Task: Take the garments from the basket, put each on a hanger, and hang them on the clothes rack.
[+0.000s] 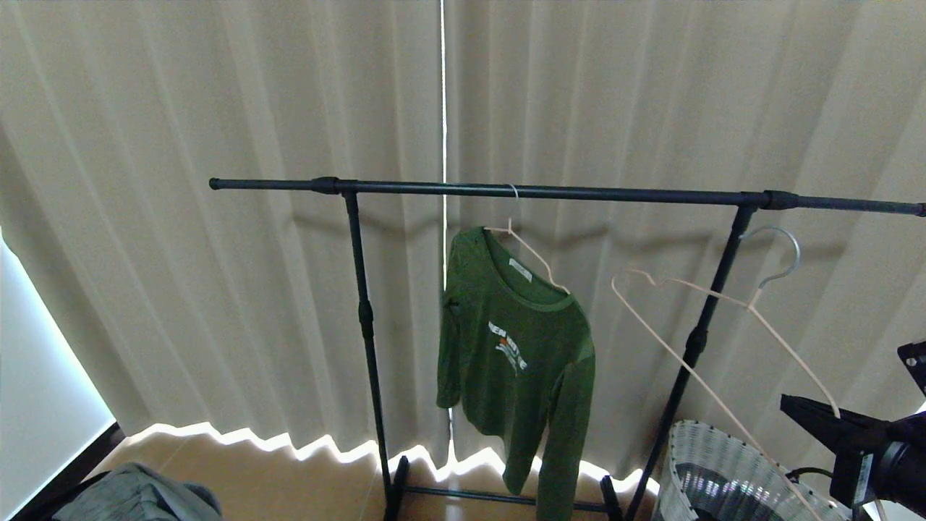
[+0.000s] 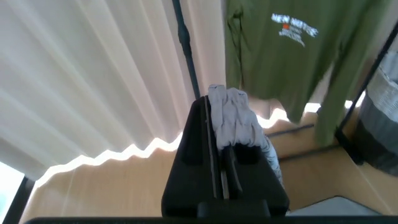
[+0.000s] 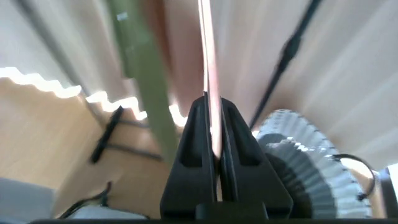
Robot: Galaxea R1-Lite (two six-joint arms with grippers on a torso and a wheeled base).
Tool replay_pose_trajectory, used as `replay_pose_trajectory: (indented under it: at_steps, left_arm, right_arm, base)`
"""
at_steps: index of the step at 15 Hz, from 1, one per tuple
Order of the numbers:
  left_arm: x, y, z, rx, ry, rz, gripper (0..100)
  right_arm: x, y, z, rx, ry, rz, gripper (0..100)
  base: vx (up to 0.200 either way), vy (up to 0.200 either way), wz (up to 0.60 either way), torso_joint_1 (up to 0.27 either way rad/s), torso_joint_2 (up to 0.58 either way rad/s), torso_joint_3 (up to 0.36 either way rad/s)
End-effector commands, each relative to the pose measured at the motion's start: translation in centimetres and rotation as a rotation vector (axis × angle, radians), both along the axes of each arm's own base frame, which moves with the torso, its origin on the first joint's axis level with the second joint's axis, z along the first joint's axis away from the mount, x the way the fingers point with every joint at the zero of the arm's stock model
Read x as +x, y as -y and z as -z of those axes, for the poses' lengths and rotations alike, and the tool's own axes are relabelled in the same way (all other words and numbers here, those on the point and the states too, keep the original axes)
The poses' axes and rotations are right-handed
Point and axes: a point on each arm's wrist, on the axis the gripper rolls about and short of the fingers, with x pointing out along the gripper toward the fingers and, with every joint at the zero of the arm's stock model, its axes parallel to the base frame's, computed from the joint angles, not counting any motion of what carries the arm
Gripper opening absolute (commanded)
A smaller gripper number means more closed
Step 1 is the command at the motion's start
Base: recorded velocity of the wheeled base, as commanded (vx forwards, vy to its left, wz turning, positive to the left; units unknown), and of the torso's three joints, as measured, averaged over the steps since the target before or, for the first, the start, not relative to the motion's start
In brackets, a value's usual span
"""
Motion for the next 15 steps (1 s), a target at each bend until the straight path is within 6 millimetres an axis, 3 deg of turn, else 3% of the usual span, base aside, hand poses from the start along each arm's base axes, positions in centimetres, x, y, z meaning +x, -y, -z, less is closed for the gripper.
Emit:
replay_pose_trajectory:
  at_steps: [1,3,6,10,11,15]
  left_arm:
    - [0.0,0.0,0.4,0.003,-0.015,0.000,0]
    - [0.3,0.1,-0.3,0.002,-0.002,0.003,0]
    - [2.5,0.5,-2.6,0.006,-0.014,0.002,0]
    - [7.5,2.6,-6.1,0.021,-0.045,0.063,0]
    - [9.7,3.5,-7.0,0.042,-0.057,0.032,0]
    - [14.9,5.7,-7.2,0.052,-0.123,-0.067,0]
  right_arm:
    - [0.1,-0.1,-0.2,0.010,0.008,-0.022,0]
    - [0.3,-0.4,-0.7,0.037,0.021,-0.085,0]
    - [1.0,-1.2,-2.2,0.085,0.057,-0.221,0]
    - [2.1,-3.5,-2.3,0.100,0.015,-0.367,0]
    - [2.6,-4.7,-2.9,0.108,0.023,-0.418,0]
    - [2.7,-7.9,-3.1,0.143,0.058,-0.567,0]
  base:
    - [0.000,0.000,0.00,0.000,0.00,0.000]
    - [0.000,0.000,0.00,0.000,0.00,0.000]
    - [0.000,0.000,0.00,0.000,0.00,0.000]
    - [0.000,0.000,0.00,0.000,0.00,0.000]
    - [0.000,0.000,0.00,0.000,0.00,0.000]
    - [0.000,0.000,0.00,0.000,0.00,0.000]
